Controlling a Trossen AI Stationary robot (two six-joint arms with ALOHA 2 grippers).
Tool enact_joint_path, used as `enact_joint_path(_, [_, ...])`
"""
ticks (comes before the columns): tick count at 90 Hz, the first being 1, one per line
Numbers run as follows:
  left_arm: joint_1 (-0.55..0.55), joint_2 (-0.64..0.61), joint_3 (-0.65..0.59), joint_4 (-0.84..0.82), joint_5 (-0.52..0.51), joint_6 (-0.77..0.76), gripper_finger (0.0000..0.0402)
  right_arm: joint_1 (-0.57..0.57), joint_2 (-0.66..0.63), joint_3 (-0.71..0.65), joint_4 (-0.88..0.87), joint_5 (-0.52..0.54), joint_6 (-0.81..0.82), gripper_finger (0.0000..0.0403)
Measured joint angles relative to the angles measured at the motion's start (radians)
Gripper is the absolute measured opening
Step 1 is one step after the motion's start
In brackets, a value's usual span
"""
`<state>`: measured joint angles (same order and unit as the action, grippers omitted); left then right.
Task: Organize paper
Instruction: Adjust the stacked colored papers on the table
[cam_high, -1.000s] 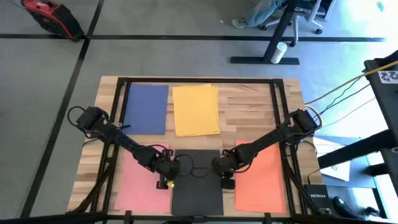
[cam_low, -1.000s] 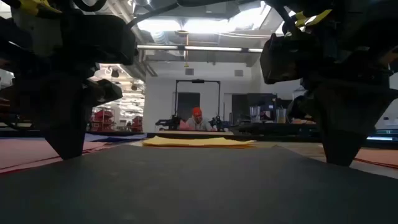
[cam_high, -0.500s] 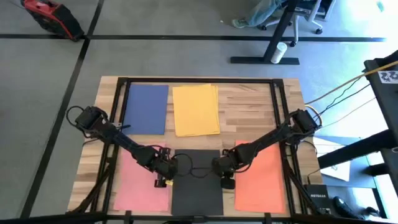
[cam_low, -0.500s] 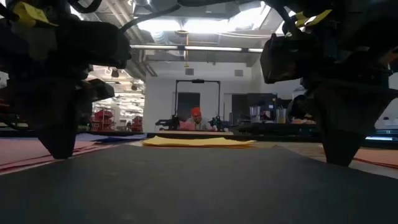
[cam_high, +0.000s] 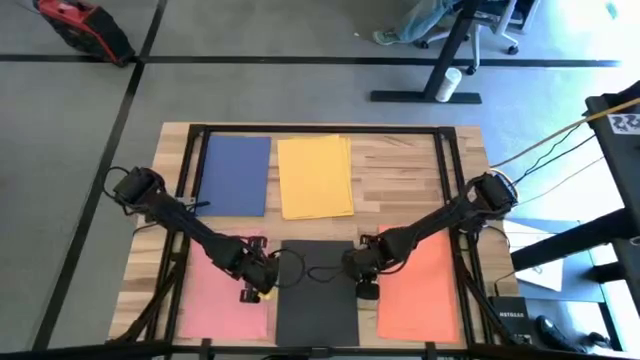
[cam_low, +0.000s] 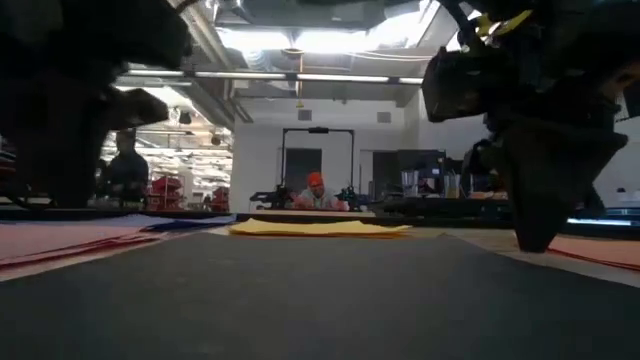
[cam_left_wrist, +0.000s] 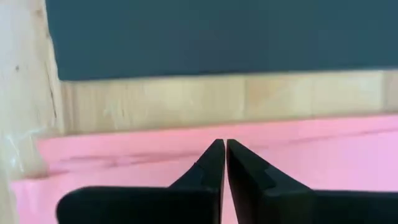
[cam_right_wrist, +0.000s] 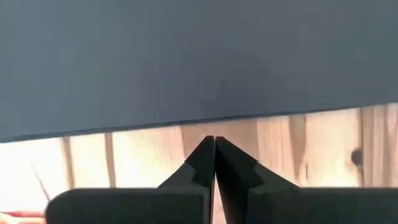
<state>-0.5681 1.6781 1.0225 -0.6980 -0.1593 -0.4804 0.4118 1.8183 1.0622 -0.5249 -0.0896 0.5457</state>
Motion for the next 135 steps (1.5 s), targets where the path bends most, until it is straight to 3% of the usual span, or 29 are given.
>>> enact_joint_path(24, [0.043, 0.019, 0.0, 0.166, -0.001, 0.118, 0.0001, 0.0, 0.0, 0.0, 0.005, 0.011, 0.0, 0.0])
enact_joint_path(51, [0.044, 0.122, 0.005, 0.157, 0.068, 0.123, 0.0001, 0.0, -0.002, 0.002, -0.009, 0.01, -0.004, 0.0])
enact_joint_path(135, [-0.005, 0.105, 0.002, 0.048, 0.079, 0.031, 0.0001, 0.0, -0.004, 0.002, -0.027, 0.008, -0.003, 0.0])
